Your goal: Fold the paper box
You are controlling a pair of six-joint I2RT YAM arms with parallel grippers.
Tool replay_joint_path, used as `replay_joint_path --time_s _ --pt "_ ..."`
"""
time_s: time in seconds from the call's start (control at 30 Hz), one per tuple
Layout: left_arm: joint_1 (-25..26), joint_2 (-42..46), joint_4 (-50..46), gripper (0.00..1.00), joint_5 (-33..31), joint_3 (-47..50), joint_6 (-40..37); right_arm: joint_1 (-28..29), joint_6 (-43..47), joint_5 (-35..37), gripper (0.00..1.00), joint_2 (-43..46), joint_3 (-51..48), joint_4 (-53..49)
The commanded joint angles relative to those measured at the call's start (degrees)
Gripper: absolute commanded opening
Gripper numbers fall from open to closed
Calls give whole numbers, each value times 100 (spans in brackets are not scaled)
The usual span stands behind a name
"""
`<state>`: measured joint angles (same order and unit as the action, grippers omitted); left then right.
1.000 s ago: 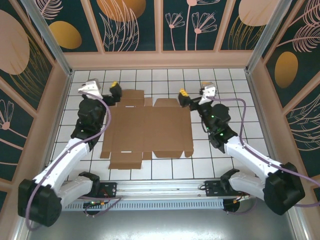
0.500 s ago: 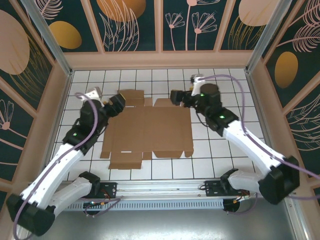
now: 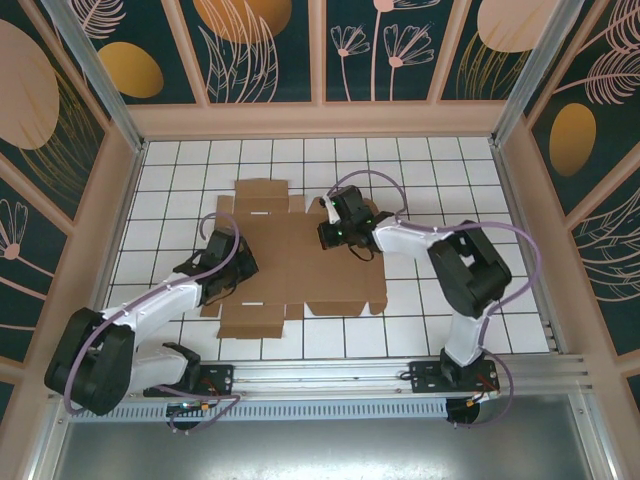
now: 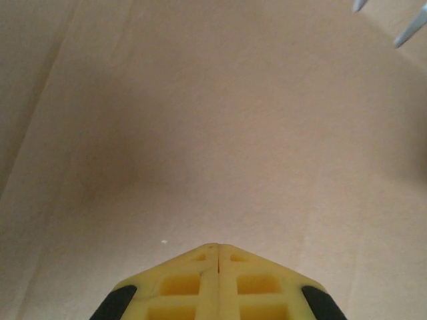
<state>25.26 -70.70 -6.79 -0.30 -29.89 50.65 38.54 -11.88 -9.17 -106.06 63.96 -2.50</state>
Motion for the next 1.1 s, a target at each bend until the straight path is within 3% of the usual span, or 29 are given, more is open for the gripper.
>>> replay_joint_path --time_s 0.0,0.23,0.47,0.63,0.93,1.07 --pt "-5 -104 329 0 182 95 226 -103 139 -238 0 -244 358 -71" --pt "-10 -512 608 0 130 126 368 -267 171 -240 0 -976 786 -260" --pt "-190 -1459 695 0 282 -123 657 -621 -100 -87 0 -1029 538 -170" --pt "-343 -2122 652 0 259 -646 750 -682 -151 439 0 -922 196 -229" --pt "-489 -3946 -17 0 -118 -2721 717 -292 -576 801 0 177 -1173 -35" --pt "-449 -4728 -131 0 238 -3852 522 234 -894 284 0 477 -1669 111"
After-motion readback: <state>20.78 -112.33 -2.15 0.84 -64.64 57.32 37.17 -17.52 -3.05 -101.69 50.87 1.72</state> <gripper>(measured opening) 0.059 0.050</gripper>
